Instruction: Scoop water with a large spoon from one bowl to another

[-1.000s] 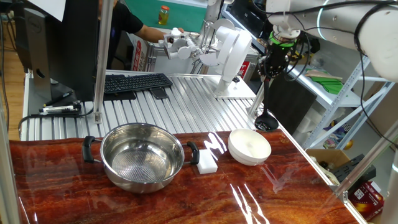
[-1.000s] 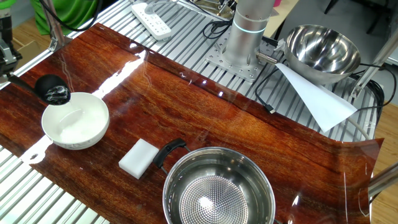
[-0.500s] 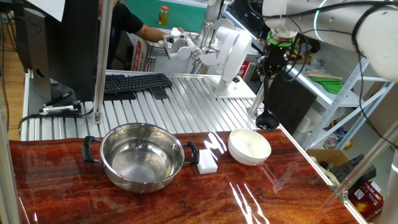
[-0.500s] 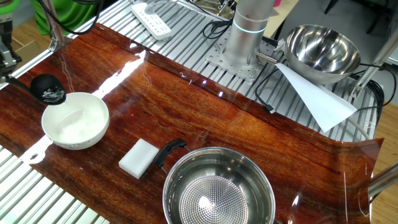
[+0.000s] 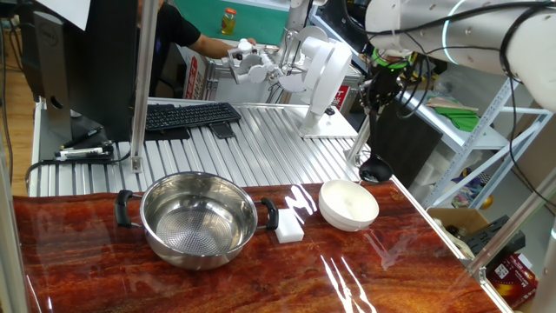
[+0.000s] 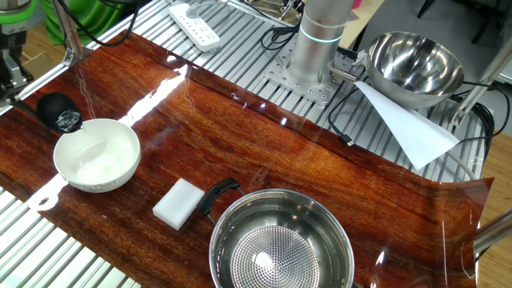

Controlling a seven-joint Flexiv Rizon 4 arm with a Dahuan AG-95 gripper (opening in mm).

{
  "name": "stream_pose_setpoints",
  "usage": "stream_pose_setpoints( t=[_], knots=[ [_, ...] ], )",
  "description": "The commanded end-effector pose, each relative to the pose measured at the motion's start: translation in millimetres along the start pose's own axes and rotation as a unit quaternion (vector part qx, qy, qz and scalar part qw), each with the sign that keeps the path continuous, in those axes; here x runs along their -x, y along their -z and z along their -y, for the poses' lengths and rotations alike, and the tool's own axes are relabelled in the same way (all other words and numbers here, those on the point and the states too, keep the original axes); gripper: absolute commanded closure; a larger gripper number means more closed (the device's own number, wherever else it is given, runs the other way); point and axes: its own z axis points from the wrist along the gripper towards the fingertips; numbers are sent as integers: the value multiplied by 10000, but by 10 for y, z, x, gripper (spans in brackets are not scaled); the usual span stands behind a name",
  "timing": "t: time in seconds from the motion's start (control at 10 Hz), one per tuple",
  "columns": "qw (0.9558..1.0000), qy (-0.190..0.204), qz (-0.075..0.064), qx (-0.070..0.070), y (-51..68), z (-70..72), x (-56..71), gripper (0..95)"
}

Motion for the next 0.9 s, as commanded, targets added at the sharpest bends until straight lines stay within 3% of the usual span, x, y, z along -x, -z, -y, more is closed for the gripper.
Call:
stream_pose_setpoints(
  t=[0.1, 0.9],
  knots=[
    [9999, 33, 66, -106, 5, 11, -23, 950],
    [9988, 131, 214, -420, 5, 11, -23, 950]
  ],
)
